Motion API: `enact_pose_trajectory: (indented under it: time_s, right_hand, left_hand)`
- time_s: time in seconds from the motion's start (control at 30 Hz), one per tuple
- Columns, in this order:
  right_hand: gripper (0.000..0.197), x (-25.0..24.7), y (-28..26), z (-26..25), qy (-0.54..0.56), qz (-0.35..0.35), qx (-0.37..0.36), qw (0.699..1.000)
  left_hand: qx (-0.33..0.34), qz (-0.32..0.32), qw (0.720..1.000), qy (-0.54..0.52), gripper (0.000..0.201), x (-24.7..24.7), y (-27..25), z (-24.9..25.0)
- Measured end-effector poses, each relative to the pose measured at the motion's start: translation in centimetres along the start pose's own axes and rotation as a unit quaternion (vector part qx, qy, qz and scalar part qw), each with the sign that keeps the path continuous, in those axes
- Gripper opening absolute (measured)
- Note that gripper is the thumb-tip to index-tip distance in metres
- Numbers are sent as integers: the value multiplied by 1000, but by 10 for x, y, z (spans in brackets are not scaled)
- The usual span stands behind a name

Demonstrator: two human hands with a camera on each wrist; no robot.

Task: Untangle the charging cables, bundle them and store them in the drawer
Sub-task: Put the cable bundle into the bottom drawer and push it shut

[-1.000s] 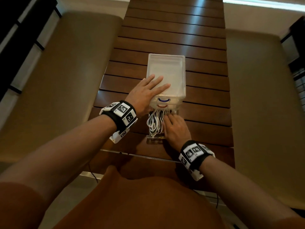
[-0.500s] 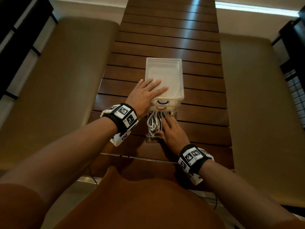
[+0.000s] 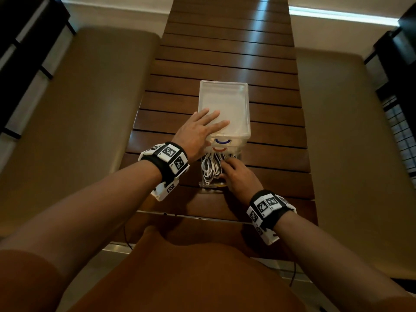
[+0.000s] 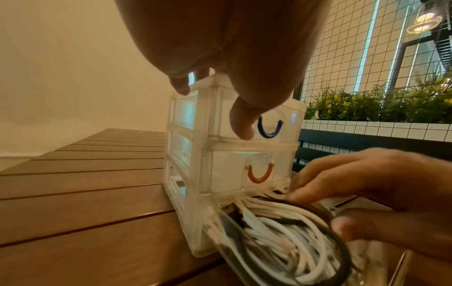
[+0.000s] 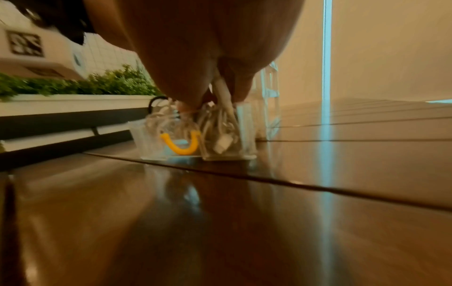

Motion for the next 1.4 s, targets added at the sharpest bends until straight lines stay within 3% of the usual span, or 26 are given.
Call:
enact_pose_trajectory:
  time_s: [0.1,0.27,0.47,0.83,0.97,1.07,1.2,1.4]
  right_hand:
    - [44,-6,-9,-20,-30,32,-43,998]
    - [72,38,-17,-35,-86,-83,-54,991]
    - [56,54,-11,-26,-129,-87,-90,984]
    - [49,49,19,-19,-119,-162,-58,978]
    - [49,48,31,-24,-129,-150,-39,980]
    - [40,28,23,-31,-121,-78,-51,988]
    - [43,7,0,-14,-107,1,-8,994]
    - [48,18,12,3,-117,-54,2,992]
  left_hand:
    - [4,-5,1000,14,78,3,1,1]
    - [0,-10,1000,7,74,-1,0,0]
    - [19,-7,1000,11,71,-5,2,2]
    - [38,-14,999,16,64,-18,11,4]
    - [31,-23,999,31,64,-19,9,5]
    - [24,-18,999,31,66,-20,8,6]
    - [15,-20,1000,5,67,-18,9,3]
    - [14,-22,1000,-4,69,-15,10,3]
Point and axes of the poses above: each hand's wrist, its own y-axis towards the middle knuckle, its own x-axis out of the palm, z = x × y, the point moved 10 cm from there along y, towards the middle knuckle, and after that the axes turned 1 degree about z, right-handed, at the moved point
